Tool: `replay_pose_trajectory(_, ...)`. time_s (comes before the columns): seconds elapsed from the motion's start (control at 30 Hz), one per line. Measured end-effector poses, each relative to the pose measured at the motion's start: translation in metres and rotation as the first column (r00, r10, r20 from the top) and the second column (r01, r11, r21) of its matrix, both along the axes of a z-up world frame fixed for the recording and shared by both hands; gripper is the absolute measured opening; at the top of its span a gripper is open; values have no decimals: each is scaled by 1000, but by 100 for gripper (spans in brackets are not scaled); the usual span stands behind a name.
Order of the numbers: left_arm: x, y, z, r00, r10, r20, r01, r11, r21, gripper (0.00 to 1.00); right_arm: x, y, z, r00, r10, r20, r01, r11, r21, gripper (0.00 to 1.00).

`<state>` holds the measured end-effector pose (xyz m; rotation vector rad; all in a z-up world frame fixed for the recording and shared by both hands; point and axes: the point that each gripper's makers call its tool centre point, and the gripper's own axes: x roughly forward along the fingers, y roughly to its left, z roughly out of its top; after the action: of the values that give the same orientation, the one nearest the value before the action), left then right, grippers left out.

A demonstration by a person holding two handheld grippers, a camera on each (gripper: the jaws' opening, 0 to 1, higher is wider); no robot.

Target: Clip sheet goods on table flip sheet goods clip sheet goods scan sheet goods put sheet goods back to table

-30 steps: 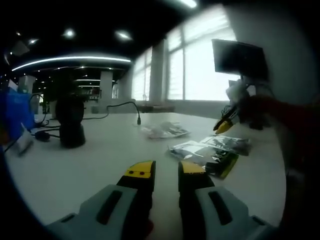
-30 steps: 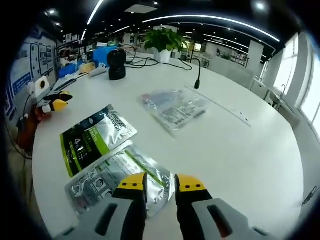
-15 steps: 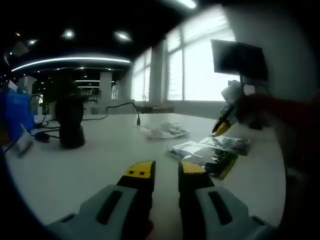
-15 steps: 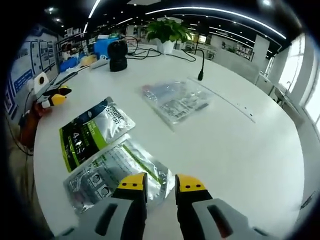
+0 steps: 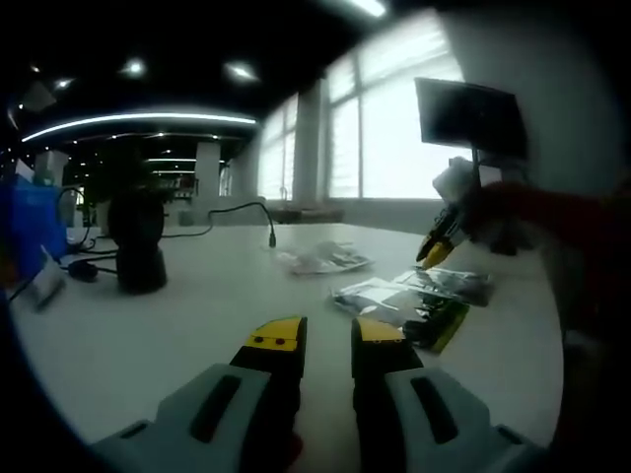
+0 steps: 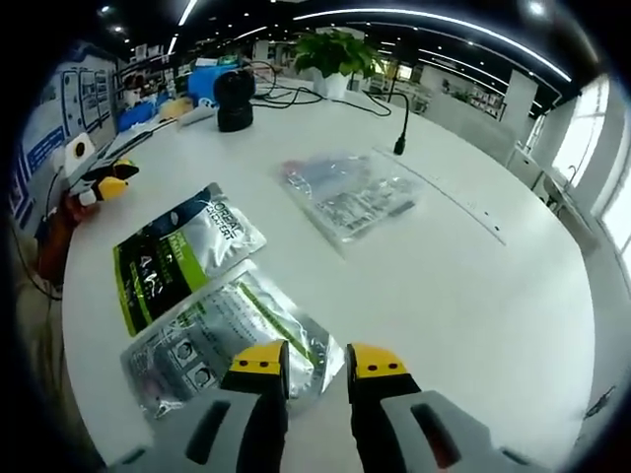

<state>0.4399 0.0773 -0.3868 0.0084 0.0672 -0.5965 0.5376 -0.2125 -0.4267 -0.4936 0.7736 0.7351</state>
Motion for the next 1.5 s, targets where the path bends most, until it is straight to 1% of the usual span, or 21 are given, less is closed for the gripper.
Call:
replay_pose_trajectory(0.2, 0, 0, 0, 1000, 1, 0, -1, 1000, 0, 11, -1, 0, -6, 1000, -3, -12, 3, 1000, 2, 19)
replay_pose_trajectory(0.33, 0, 0, -1, 1000, 0, -2, 0, 1000, 1, 11, -2, 2, -8, 1000, 13, -4, -13, 1000, -28, 20)
replay_pose_trajectory(0.47, 0, 0, -1, 1000, 1, -3, -1, 1000, 1, 11, -1, -1, -7, 1000, -1, -2, 1, 999, -43, 22)
replay_pose_trajectory(0.6, 0, 0, -1, 1000, 1, -3, -1, 1000, 1, 11, -1, -2, -8, 1000, -16, -9, 16, 999, -38, 22)
replay_pose_trajectory(0.67, 0, 0, -1, 1000, 0, -3, 0, 1000, 2, 11, 0, -2, -8, 1000, -7, -4, 7, 999, -38, 23)
replay_pose_trajectory(0.73, 0, 0, -1, 1000, 0, -2, 0, 1000, 1, 11, 2, -3, -8, 1000, -10, -11, 9, 999, -33, 25)
replay_pose_trajectory(0.8, 0, 0, -1, 1000, 0, -2, 0, 1000, 0, 11, 3, -5, -9, 999, -22, -30, 21, 1000, -16, 25)
replay_pose_trajectory(0.83, 0, 0, -1, 1000, 0, -2, 0, 1000, 0, 11, 3, -5, -9, 999, -23, -39, 23, 1000, -8, 24)
replay_pose_trajectory(0.87, 0, 0, 0, 1000, 0, -2, 0, 1000, 0, 11, 2, -4, -11, 997, -37, -62, 38, 999, 16, 24)
replay_pose_trajectory(0.93, 0, 0, 0, 1000, 1, -1, -1, 1000, -2, 11, 0, -5, -12, 995, -56, -79, 59, 997, 41, 22)
replay_pose_trajectory(0.97, 0, 0, 0, 1000, 2, 0, -2, 1000, -3, 11, -1, -5, -12, 994, -66, -83, 70, 996, 49, 22)
replay_pose_trajectory(1.07, 0, 0, 0, 1000, 3, 0, -3, 1000, -4, 11, -1, -5, -12, 995, -70, -72, 74, 995, 61, 22)
replay_pose_trajectory(1.37, 1, 0, -1, 1000, 3, -1, -3, 1000, 6, 11, -3, -3, -12, 995, -62, -80, 66, 997, 50, 18)
replay_pose_trajectory(1.5, 1, 0, -1, 1000, 5, -2, -5, 1000, 9, 11, -10, 4, -13, 997, -33, -71, 36, 998, 44, 9)
